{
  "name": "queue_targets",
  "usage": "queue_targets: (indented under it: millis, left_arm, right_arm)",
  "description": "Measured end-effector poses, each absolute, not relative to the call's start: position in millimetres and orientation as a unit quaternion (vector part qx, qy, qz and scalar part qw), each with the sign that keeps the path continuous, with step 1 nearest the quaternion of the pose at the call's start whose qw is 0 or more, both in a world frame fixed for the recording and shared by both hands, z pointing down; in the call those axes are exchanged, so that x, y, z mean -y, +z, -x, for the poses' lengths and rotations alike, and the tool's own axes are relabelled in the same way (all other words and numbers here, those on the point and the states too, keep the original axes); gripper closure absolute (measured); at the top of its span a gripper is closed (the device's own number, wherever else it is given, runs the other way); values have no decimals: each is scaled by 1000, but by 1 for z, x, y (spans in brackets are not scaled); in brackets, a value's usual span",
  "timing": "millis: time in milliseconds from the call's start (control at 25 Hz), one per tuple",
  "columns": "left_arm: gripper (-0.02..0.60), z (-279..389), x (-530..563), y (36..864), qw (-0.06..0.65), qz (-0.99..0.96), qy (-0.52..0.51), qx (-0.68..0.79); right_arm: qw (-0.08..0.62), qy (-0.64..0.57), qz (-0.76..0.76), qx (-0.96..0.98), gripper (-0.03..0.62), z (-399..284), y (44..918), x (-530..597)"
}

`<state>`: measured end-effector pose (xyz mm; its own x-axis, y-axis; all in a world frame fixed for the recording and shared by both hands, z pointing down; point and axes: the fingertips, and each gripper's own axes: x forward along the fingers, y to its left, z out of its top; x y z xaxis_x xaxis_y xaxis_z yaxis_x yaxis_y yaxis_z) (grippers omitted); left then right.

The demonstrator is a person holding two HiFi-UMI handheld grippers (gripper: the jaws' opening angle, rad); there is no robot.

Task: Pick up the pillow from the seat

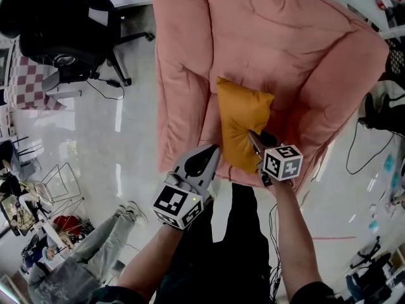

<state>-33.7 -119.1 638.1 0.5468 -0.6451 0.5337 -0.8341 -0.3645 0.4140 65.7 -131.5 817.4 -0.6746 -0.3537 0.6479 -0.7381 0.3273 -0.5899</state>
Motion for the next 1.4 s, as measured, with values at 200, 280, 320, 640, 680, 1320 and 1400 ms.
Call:
queue_targets:
  millis: [200, 280, 320, 640, 680, 1320, 1400]
  left_arm:
    - [577, 46, 114, 593, 308, -823, 127, 460]
    - [577, 51, 115, 573, 297, -825, 121, 465]
    - [577, 54, 116, 563, 292, -826, 116, 468]
    - [577, 66, 127, 489, 249, -842, 84, 472]
    - [577, 66, 128, 479, 244, -843, 80, 472]
    - [577, 58, 154, 320, 152, -872, 14, 464]
    - [577, 59, 155, 298, 140, -876, 3, 462]
  right_arm:
    - [167, 437, -376, 800, 503, -69, 748, 136]
    - [149, 425, -387, 804, 503, -71, 717, 138]
    - [140, 419, -392, 806, 503, -73, 701, 139]
    - [79, 352, -429, 828, 499, -82, 581, 148]
    - [73, 343, -433, 831, 498, -83, 567, 149]
    - [-54, 209, -480, 850, 493, -101, 354, 169]
    - [-62, 186, -484, 853, 491, -101, 330, 168]
